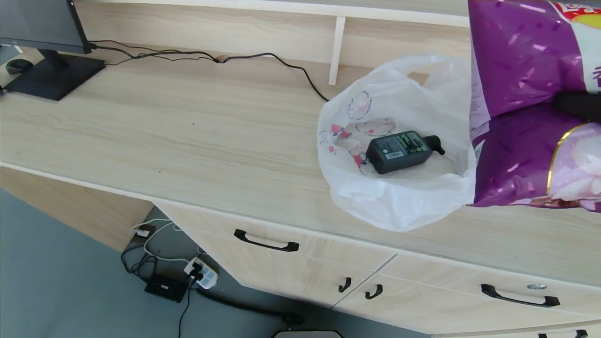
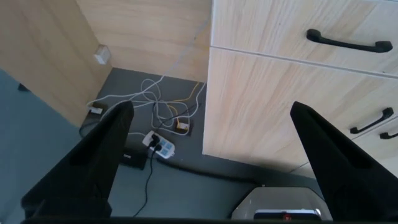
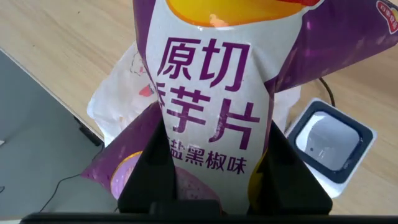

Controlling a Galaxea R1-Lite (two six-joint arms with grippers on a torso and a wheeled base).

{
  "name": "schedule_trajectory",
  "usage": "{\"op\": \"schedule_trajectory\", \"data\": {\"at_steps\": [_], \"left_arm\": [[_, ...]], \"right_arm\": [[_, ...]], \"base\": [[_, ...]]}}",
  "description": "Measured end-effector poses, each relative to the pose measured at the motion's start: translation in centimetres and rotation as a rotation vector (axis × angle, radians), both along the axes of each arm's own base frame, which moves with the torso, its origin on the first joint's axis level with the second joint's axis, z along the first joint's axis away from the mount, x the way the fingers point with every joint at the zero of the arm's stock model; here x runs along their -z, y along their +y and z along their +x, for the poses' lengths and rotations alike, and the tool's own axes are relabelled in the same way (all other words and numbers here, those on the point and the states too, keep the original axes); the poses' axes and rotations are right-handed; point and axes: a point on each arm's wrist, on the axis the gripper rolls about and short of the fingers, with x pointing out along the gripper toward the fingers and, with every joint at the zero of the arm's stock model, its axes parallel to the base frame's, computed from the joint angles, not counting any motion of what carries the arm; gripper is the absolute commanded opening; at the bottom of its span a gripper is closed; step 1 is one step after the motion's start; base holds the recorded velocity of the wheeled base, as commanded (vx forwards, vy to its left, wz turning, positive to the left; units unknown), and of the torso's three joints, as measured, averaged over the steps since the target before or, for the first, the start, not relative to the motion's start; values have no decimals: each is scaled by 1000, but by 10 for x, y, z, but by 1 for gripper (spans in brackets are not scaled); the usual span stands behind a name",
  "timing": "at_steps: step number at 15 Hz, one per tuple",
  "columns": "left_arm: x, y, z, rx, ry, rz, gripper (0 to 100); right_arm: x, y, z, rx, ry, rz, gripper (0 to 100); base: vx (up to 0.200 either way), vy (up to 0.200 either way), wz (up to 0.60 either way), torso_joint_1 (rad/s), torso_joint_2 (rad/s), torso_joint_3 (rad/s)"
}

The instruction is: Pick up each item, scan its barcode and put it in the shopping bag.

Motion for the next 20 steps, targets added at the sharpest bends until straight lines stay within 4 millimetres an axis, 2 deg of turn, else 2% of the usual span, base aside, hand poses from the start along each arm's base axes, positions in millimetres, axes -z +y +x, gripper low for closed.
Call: {"op": "schedule_trajectory", "data": {"at_steps": [4,6,8,10,12,14,16,20], "left_arm": [[0,0,0,0,-1,0,100],[0,0,0,0,0,0,100],[0,0,0,0,0,0,100],[0,0,0,0,-1,1,100],[0,0,0,1,-1,1,100],[0,0,0,0,-1,1,100],[0,0,0,0,0,1,100],[0,0,0,0,0,1,100]], "right_arm": [[-17,5,11,-3,-31,17,0],[-31,12,21,-28,-55,32,0],[-36,25,40,-39,-70,46,0],[-43,36,61,-1,-156,153,0],[-32,43,79,62,-117,248,0],[-12,43,86,101,-48,244,0],[4,31,88,157,-5,230,0],[16,-1,82,260,23,279,0]], "base": [[0,0,600,4,2,2],[0,0,0,0,0,0],[0,0,0,0,0,0],[0,0,0,0,0,0],[0,0,0,0,0,0],[0,0,0,0,0,0],[0,0,0,0,0,0],[0,0,0,0,0,0]]}}
